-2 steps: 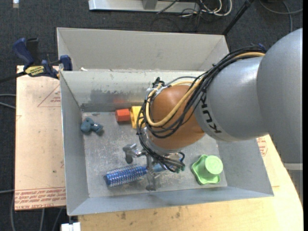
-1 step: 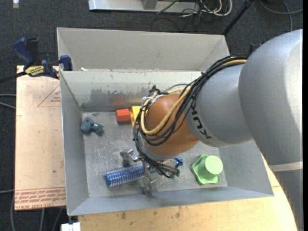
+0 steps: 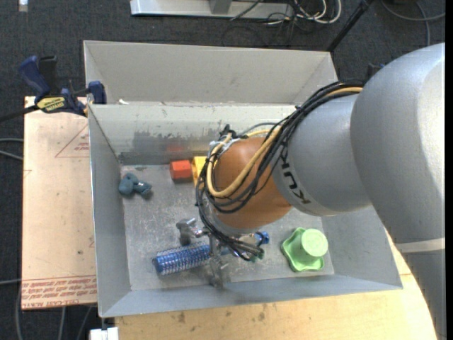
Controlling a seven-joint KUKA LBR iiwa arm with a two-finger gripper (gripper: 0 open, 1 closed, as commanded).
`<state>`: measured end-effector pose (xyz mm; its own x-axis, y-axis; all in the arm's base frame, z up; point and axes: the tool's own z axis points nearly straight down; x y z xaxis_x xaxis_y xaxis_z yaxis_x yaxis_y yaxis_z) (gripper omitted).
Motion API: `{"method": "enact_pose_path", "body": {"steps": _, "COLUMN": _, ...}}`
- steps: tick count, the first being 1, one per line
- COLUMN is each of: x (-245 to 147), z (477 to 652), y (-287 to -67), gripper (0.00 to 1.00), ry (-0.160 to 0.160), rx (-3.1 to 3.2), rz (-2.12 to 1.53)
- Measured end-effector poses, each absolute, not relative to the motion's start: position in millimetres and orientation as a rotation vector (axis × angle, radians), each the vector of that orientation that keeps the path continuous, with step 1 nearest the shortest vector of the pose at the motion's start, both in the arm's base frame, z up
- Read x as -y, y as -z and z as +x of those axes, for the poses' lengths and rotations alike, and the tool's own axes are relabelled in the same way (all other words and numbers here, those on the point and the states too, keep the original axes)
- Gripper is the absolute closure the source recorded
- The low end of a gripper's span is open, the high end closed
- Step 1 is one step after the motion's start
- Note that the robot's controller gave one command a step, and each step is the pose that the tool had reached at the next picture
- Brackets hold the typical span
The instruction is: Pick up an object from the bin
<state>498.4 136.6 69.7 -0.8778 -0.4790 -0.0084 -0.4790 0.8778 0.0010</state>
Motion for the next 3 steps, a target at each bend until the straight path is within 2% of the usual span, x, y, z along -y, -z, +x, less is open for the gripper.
{"method": "enact_pose_path", "body": {"steps": 1, "x": -137, "z": 496.9, "y": -68, "gripper": 1.00, "ry": -0.006, "rx": -3.041, "rz": -0.776}}
{"method": "enact_pose_path", "body": {"steps": 2, "x": -137, "z": 496.9, "y": -93, "gripper": 1.00, "ry": -0.003, "rx": -3.043, "rz": -0.773}}
{"method": "enact_pose_path", "body": {"steps": 3, "x": -138, "z": 498.5, "y": -190, "gripper": 1.00, "ry": -0.001, "rx": -3.038, "rz": -0.768}}
